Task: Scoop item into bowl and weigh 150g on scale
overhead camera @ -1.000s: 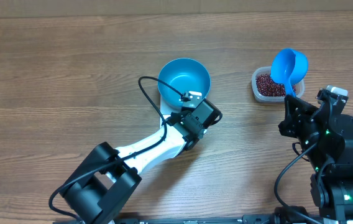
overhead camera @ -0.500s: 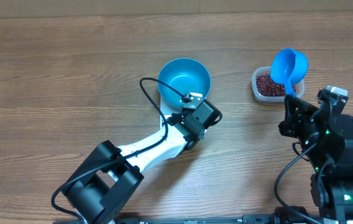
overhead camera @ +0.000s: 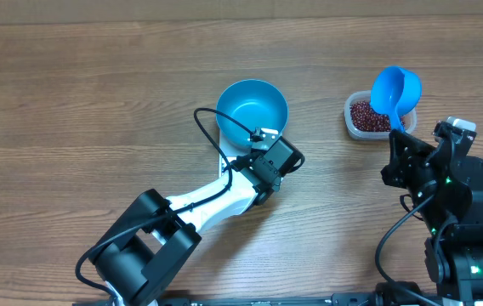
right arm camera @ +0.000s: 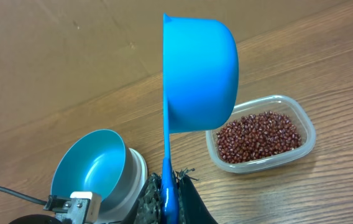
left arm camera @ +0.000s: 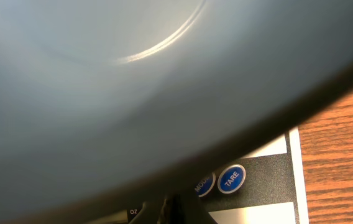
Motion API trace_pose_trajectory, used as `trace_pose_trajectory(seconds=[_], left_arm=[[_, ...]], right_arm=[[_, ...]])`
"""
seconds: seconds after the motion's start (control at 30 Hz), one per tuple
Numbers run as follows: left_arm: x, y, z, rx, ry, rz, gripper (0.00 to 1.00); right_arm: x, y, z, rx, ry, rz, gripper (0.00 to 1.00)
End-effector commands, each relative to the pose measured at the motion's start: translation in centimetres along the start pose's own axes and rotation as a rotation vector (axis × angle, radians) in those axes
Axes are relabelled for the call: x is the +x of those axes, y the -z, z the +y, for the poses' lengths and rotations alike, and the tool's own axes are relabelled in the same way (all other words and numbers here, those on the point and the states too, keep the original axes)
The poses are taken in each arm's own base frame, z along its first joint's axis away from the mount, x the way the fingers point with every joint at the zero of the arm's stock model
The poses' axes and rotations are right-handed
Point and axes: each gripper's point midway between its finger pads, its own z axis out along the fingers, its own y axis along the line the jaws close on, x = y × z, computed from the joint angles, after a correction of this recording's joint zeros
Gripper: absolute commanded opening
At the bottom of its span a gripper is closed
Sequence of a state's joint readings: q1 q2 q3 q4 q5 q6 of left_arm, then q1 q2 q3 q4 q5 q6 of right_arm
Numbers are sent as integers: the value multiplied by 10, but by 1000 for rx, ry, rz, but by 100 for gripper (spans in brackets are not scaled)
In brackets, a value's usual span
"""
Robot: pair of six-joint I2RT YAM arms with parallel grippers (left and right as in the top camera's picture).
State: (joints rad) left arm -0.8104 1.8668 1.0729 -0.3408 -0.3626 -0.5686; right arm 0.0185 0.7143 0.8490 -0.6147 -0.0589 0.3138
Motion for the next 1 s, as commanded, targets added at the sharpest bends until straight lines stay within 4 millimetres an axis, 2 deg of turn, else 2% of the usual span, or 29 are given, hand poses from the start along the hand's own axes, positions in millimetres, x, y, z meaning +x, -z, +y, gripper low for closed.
trace_pose_trajectory(seconds=[0.0,0.33,0.63,0.97], left_arm=[[9,-9,3,-8,-21,31,4],[23,-19,6,-29,-38,76,4],[51,-34,10,-49,-61,172,4],[53,-34,9,-45,-62,180,4]], right_arm=[[-18,8,3,1,8,-53,4],[-18,8,3,1,8,-53,4],[-18,8,3,1,8,-53,4],[-18,8,3,1,8,-53,4]])
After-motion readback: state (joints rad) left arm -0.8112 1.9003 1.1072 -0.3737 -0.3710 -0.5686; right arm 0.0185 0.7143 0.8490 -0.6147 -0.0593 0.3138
